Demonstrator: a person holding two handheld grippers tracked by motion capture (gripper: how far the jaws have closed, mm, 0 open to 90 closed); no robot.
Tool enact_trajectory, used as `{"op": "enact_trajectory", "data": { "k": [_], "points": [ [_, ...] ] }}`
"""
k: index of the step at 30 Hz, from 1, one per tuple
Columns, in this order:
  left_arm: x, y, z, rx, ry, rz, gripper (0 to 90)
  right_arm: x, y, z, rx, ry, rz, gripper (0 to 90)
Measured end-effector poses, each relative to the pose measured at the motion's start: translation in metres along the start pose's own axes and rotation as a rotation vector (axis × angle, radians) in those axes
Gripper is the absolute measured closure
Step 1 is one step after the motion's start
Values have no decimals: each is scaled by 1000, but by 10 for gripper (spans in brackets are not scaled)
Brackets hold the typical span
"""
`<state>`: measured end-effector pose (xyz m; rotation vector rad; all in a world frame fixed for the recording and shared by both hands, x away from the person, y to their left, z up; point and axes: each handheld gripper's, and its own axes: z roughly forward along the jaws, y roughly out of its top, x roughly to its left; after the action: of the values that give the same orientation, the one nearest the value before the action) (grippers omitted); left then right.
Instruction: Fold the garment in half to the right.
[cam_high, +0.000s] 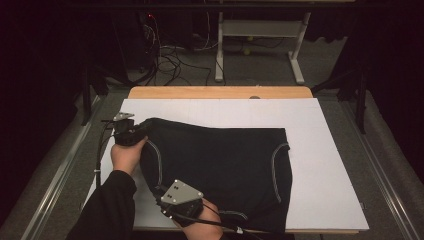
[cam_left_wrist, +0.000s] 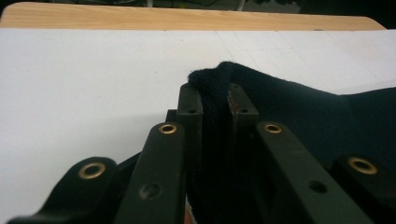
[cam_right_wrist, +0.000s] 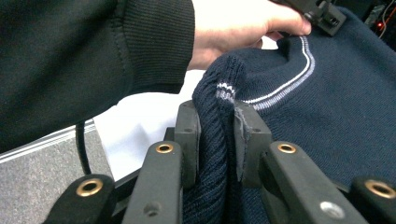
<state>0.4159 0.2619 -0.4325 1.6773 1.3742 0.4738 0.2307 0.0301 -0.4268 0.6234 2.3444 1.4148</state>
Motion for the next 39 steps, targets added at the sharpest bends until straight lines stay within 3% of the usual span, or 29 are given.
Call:
{"op": "enact_trajectory", "data": {
  "k": [20, 23, 31, 37, 39],
  "points": [
    [50, -7, -45, -26, 83, -20, 756, 36, 24, 39, -8, 75, -54, 748],
    [54, -10, -47, -1, 88, -19, 755, 39, 25, 40, -8, 82, -65, 747],
    [41, -7, -44, 12, 83, -19, 754, 33, 23, 31, -12, 68, -59, 746],
    [21, 3, -42, 12, 72, 10, 754, 25, 21, 15, -43, 57, -48, 746],
    [12, 8, -39, 28, 79, 47, 754, 22, 20, 9, -56, 49, -42, 746]
  ]
}}
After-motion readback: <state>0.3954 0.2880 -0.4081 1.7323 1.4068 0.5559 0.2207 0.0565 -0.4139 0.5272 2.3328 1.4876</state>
